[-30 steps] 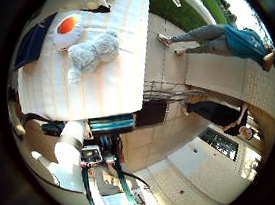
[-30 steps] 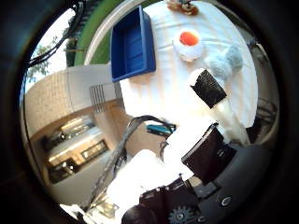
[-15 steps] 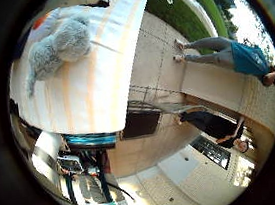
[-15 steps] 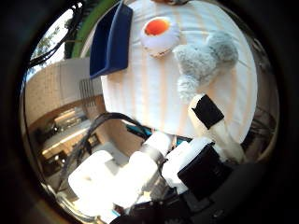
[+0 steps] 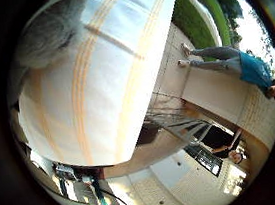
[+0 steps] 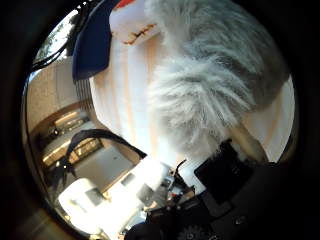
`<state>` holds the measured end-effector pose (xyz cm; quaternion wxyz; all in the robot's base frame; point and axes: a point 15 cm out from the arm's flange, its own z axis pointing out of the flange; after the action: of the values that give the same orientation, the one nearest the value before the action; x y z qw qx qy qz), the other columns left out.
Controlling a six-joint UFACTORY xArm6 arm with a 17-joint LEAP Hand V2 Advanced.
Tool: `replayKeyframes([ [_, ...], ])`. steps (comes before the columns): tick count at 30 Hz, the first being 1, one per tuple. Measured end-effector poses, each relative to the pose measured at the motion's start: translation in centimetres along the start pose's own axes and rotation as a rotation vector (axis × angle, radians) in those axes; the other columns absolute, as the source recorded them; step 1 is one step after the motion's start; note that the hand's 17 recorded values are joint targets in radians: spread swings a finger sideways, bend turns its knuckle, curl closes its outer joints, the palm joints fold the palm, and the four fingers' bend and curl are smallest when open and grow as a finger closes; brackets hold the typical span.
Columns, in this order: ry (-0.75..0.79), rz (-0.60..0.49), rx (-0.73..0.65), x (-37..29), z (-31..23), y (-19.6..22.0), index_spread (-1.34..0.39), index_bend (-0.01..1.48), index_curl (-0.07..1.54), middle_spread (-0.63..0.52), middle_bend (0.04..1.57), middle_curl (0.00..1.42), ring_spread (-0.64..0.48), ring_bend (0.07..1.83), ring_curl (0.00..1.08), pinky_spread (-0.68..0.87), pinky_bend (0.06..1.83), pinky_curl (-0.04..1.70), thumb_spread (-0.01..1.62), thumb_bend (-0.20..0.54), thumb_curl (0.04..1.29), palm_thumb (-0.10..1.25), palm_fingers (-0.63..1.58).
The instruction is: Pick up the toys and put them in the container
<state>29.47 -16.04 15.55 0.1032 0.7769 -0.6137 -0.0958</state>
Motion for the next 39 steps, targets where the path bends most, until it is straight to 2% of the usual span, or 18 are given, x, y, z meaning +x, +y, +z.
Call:
replayKeyframes([
  [1,0.003,-0.005,0.002,-0.1,0.1,-0.2,-0.26,0.24,0.33,-0.08,0.38,0.39,0.18,0.47,0.33,0.36,0.34,0.1,1.1,-0.018,0.43,0.84,0.68],
  [4,0.016,-0.012,0.024,-0.2,0.1,-0.8,-0.3,0.13,0.31,-0.11,0.49,0.44,0.13,0.65,0.39,0.34,0.4,0.11,1.1,-0.02,0.43,0.86,0.85],
  [5,0.022,-0.015,0.034,-0.1,0.1,-1.1,-0.34,0.07,0.27,-0.13,0.58,0.48,0.12,0.83,0.45,0.34,0.41,0.09,1.09,-0.019,0.43,0.87,0.94],
  [8,0.031,-0.02,0.044,-0.1,-0.4,-1.2,-0.44,0.15,0.24,-0.19,0.75,0.6,0.06,1.09,0.59,0.33,0.57,0.12,1.07,-0.021,0.44,0.89,1.04],
  [10,0.031,-0.015,0.054,-0.2,-0.9,-1.1,-0.51,0.17,0.23,-0.22,0.82,0.67,0.02,1.16,0.65,0.34,0.81,0.18,1.07,-0.009,0.46,0.93,1.12],
  [13,0.034,0.008,0.075,-0.2,-2.2,-0.6,-0.59,0.23,0.23,-0.24,0.9,0.75,-0.01,1.2,0.69,0.32,1.09,0.28,1.08,0.007,0.5,0.99,1.17],
  [19,-0.03,0.026,-0.033,-2.6,-4.2,4.0,-0.74,0.36,0.25,-0.26,1.02,0.86,-0.06,1.26,0.75,0.26,1.35,0.4,1.09,-0.01,0.56,1.01,1.07],
  [25,-0.032,0.007,0.011,-5.7,-12.4,6.4,-0.88,0.49,0.31,-0.27,1.1,0.96,-0.09,1.33,0.8,0.21,1.47,0.5,1.11,-0.016,0.6,1.0,0.96],
  [32,-0.079,-0.076,0.108,-11.1,-21.0,6.6,-1.01,0.61,0.4,-0.27,1.17,1.04,-0.11,1.41,0.84,0.16,1.55,0.59,1.11,-0.017,0.64,0.98,0.85],
  [36,-0.095,-0.116,0.182,-14.8,-24.7,5.0,-1.05,0.64,0.45,-0.27,1.2,1.07,-0.12,1.44,0.85,0.15,1.57,0.63,1.12,-0.016,0.66,0.98,0.81],
  [39,-0.081,-0.184,0.218,-20.8,-28.8,0.6,-1.07,0.65,0.48,-0.27,1.22,1.08,-0.12,1.45,0.86,0.14,1.58,0.65,1.12,-0.016,0.66,0.97,0.79],
])
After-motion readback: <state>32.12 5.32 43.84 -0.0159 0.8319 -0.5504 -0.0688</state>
